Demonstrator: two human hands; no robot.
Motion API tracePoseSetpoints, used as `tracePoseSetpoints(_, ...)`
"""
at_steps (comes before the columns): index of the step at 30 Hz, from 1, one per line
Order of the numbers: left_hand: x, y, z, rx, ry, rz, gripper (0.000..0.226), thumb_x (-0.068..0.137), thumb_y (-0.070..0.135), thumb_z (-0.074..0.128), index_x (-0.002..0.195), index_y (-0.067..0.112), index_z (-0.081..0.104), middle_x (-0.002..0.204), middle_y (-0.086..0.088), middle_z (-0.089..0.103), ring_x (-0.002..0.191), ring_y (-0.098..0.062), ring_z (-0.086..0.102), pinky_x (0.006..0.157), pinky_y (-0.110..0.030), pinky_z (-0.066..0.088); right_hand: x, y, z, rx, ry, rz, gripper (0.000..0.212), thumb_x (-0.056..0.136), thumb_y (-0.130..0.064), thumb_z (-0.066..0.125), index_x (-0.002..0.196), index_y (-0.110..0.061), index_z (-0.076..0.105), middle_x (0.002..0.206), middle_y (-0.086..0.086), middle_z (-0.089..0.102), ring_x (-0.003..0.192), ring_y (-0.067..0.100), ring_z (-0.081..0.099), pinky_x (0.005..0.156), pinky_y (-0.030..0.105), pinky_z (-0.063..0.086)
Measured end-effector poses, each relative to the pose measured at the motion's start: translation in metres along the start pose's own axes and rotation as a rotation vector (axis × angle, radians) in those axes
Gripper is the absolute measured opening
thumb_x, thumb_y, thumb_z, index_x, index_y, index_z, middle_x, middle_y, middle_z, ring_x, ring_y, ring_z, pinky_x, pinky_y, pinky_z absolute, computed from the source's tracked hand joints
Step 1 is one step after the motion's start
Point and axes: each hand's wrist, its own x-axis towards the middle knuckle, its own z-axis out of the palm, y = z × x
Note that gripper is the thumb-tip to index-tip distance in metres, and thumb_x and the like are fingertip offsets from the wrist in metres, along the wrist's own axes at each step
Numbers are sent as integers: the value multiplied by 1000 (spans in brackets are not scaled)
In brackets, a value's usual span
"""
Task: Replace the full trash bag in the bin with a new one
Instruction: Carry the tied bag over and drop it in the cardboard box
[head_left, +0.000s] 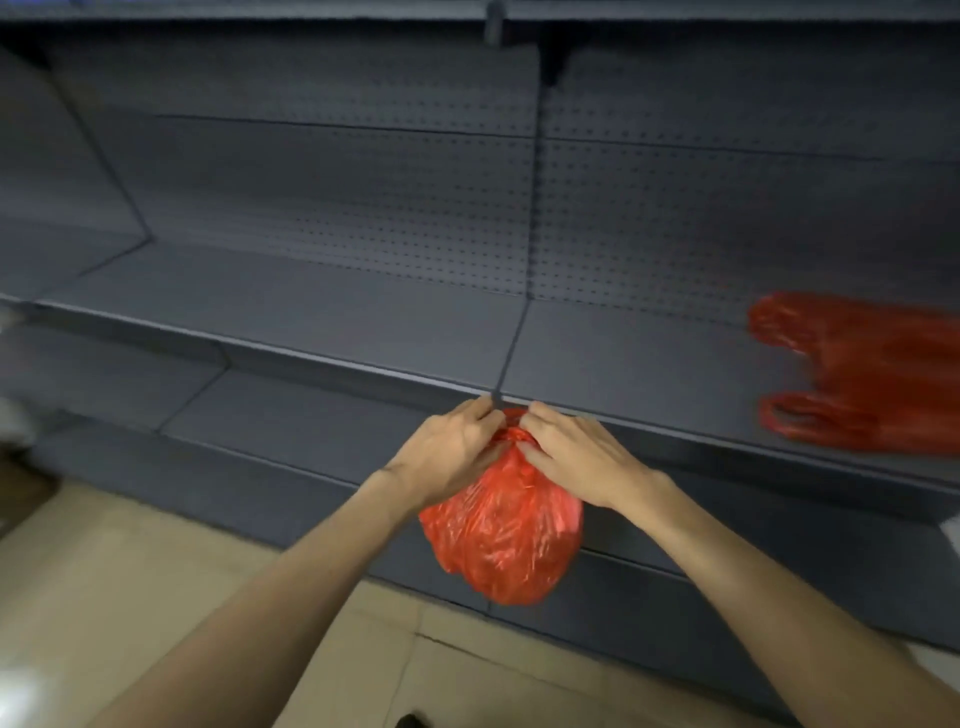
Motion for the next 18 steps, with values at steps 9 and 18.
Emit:
tracePoseSetpoints(9, -140, -127, -75, 148, 101, -447, 28, 97, 39, 48, 108, 15, 58, 93, 0, 51, 88, -20, 56, 62, -40, 50, 158, -159, 33, 44, -65, -413, 25, 99, -31, 42, 105, -10, 53, 108, 8, 49, 94, 34, 62, 74, 45, 42)
tracePoseSetpoints(18, -267, -223, -151, 325, 179, -741, 25, 98, 38, 50, 105, 16, 59, 92, -1, 51, 86, -21, 56, 58, -39, 47, 271, -329, 56, 81, -100, -714, 24, 100, -29, 40, 108, -11, 55, 107, 7, 51, 95, 33, 62, 74, 44, 42)
